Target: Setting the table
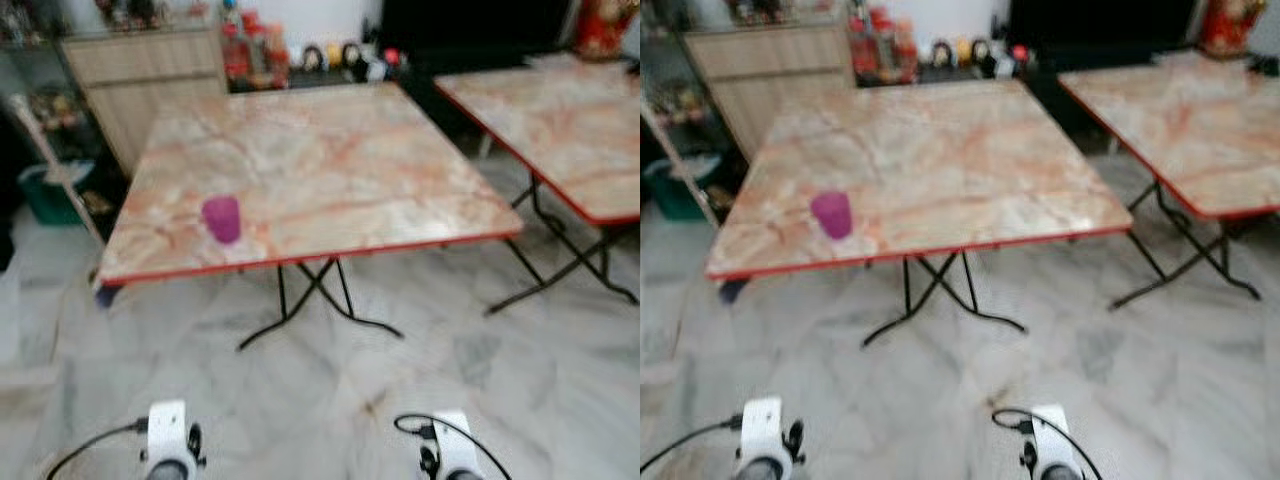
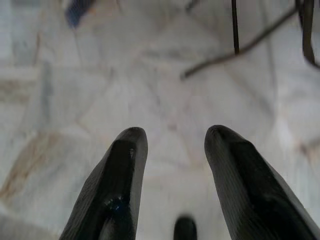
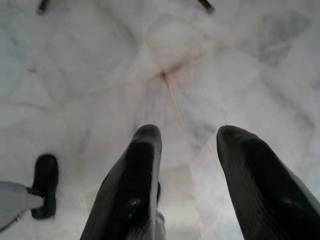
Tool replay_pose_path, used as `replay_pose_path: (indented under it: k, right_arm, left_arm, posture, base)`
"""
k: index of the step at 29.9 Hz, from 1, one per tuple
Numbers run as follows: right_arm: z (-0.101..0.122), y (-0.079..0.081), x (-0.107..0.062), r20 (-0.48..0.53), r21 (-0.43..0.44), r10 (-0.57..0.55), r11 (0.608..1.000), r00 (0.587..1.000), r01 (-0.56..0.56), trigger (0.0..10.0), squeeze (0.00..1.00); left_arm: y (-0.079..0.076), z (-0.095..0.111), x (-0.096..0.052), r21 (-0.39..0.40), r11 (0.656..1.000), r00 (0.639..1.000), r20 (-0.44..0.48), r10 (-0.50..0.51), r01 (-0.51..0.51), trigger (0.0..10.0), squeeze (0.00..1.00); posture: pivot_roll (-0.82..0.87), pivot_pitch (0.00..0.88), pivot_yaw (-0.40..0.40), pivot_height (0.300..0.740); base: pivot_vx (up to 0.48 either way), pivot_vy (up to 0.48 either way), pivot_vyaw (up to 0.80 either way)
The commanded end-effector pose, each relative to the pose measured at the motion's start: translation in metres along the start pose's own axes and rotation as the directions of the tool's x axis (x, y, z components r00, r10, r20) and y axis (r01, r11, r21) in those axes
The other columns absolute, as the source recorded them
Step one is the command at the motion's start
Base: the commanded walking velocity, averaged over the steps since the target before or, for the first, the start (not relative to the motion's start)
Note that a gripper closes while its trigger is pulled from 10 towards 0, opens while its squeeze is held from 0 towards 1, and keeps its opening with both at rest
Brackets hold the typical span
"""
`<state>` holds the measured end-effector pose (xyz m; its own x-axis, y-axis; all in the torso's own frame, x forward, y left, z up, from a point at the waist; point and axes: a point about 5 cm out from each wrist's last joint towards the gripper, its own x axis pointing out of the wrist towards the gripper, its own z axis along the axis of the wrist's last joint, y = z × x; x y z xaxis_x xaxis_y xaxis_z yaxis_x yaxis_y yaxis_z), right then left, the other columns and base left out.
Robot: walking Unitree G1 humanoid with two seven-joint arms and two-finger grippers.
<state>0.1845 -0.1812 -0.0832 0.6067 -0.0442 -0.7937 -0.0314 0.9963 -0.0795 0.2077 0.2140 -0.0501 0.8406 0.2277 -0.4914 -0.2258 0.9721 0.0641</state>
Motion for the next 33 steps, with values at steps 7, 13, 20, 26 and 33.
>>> replay_pose_path:
  k: [7, 13, 20, 26, 33]
  right_arm:
    - [0.003, -0.003, 0.0, 0.006, 0.002, 0.001, 1.0, 1.0, -0.001, 10.0, 0.0]
    - [0.005, -0.004, 0.001, 0.01, 0.001, 0.001, 1.0, 1.0, -0.001, 10.0, 0.0]
    - [0.005, -0.004, 0.001, 0.005, -0.019, 0.013, 1.0, 1.0, -0.013, 10.0, 0.0]
    - [0.009, -0.002, 0.002, 0.005, -0.046, 0.019, 0.999, 1.0, -0.019, 10.0, 0.0]
    - [0.008, -0.002, 0.002, 0.005, -0.012, 0.007, 1.0, 1.0, -0.006, 10.0, 0.0]
  left_arm:
    - [0.001, 0.049, 0.002, -0.08, 0.996, 0.951, 0.304, 0.057, -0.034, 10.0, 0.0]
    - [0.01, 0.075, -0.011, -0.145, 0.986, 0.879, 0.456, 0.139, -0.08, 10.0, 0.0]
    - [0.021, 0.126, -0.031, -0.218, 0.97, 0.75, 0.622, 0.225, -0.11, 10.0, 0.0]
    - [0.029, 0.184, -0.044, -0.255, 0.961, 0.628, 0.732, 0.265, -0.108, 10.0, 0.0]
    - [0.026, 0.218, -0.053, -0.188, 0.98, 0.598, 0.779, 0.186, -0.06, 10.0, 0.0]
  posture:
    - [0.07, 0.0, 0.005, 0.732]
    - [0.07, 0.0, 0.004, 0.732]
    - [0.1, 0.0, -0.016, 0.732]
    - [0.12, 0.0, -0.029, 0.732]
    - [0.11, 0.0, -0.019, 0.732]
  base:
    - [0.354, 0.0, 0.0]
    - [0.363, 0.0, 0.0]
    - [0.365, 0.0, 0.0]
    - [0.366, 0.0, 0.0]
    - [0.362, 0.0, 0.0]
